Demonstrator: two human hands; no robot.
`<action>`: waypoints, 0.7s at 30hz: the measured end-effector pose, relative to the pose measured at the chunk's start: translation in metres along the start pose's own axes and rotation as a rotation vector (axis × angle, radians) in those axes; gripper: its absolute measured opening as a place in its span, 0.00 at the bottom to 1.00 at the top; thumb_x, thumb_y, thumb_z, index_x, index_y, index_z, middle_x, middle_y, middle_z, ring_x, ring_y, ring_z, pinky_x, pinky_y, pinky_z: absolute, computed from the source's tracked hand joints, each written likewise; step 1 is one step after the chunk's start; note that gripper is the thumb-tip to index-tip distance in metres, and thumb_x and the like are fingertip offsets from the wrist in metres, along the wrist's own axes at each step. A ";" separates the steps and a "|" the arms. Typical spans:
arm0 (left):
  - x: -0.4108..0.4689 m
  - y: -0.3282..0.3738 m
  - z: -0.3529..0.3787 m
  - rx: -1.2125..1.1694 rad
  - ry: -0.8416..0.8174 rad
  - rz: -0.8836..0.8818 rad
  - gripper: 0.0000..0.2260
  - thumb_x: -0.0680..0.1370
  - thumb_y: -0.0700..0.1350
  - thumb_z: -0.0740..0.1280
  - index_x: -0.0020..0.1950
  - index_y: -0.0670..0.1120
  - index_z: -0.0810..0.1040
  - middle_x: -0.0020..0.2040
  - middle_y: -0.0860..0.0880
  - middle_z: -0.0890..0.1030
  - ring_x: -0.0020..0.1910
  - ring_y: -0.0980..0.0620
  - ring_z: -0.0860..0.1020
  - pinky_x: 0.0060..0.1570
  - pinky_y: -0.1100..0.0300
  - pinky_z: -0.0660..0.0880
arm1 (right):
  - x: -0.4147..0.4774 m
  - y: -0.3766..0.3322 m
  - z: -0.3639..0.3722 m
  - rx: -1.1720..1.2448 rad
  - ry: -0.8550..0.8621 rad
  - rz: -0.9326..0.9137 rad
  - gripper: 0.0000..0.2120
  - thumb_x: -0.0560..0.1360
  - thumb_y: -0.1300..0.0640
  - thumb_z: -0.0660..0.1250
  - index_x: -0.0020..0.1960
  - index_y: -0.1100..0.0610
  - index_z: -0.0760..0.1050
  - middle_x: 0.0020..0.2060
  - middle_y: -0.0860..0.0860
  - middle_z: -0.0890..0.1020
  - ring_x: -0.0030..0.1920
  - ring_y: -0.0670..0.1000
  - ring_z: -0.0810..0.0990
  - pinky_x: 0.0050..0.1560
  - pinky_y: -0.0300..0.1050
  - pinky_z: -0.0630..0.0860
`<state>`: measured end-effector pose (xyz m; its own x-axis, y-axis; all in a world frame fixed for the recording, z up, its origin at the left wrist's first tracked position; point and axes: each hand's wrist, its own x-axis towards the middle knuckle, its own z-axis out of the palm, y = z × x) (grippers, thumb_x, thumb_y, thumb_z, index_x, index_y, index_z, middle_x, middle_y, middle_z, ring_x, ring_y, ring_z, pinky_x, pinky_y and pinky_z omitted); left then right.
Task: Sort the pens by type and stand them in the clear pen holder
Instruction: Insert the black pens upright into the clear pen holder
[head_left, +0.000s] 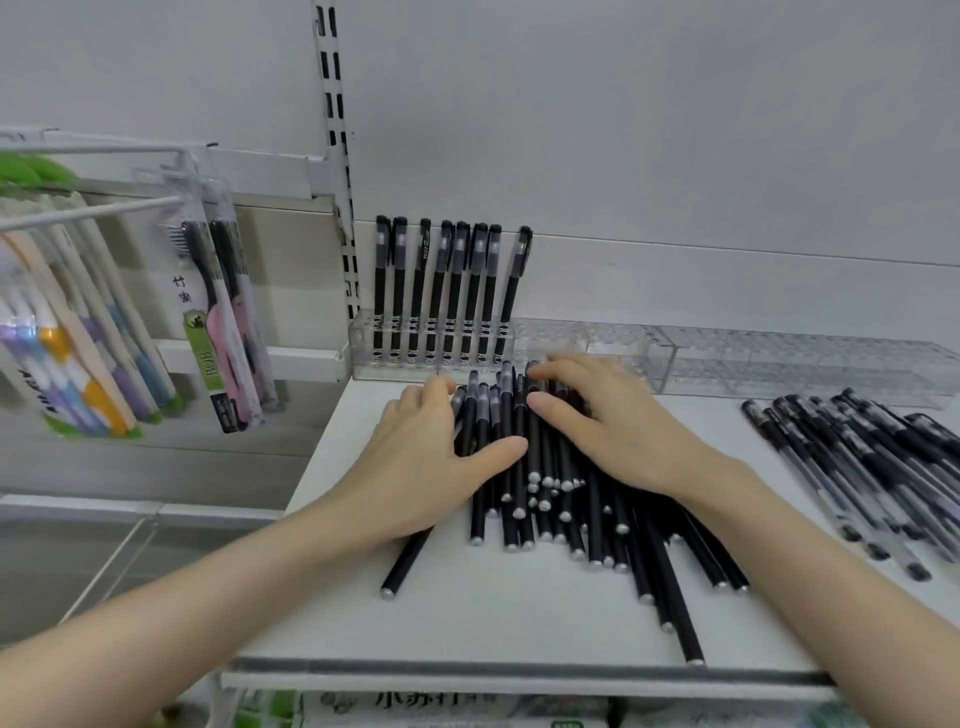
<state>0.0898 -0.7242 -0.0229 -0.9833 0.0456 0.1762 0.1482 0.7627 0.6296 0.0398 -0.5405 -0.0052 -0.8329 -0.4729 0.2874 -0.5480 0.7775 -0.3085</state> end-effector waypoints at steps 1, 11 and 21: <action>0.002 0.003 0.001 -0.035 0.001 -0.015 0.28 0.71 0.63 0.66 0.63 0.49 0.64 0.64 0.50 0.70 0.63 0.51 0.67 0.60 0.55 0.68 | 0.000 0.001 0.002 -0.006 -0.015 -0.002 0.20 0.81 0.49 0.56 0.70 0.53 0.68 0.70 0.50 0.69 0.71 0.52 0.63 0.67 0.37 0.53; 0.021 0.022 -0.012 -0.425 -0.092 -0.181 0.15 0.70 0.41 0.75 0.36 0.50 0.68 0.36 0.52 0.76 0.37 0.55 0.76 0.37 0.72 0.72 | 0.001 0.008 0.010 0.006 -0.041 0.009 0.22 0.80 0.44 0.51 0.72 0.48 0.66 0.73 0.49 0.65 0.74 0.53 0.58 0.72 0.58 0.56; 0.024 0.007 -0.011 -0.677 -0.060 -0.298 0.03 0.74 0.33 0.64 0.42 0.39 0.75 0.36 0.41 0.76 0.29 0.47 0.75 0.33 0.57 0.75 | 0.000 0.012 0.009 0.041 -0.055 0.007 0.23 0.80 0.42 0.50 0.72 0.46 0.64 0.73 0.46 0.65 0.74 0.51 0.58 0.72 0.58 0.55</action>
<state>0.0678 -0.7247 -0.0064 -0.9933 -0.0509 -0.1042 -0.1119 0.1848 0.9764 0.0325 -0.5354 -0.0167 -0.8393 -0.4902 0.2351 -0.5436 0.7640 -0.3475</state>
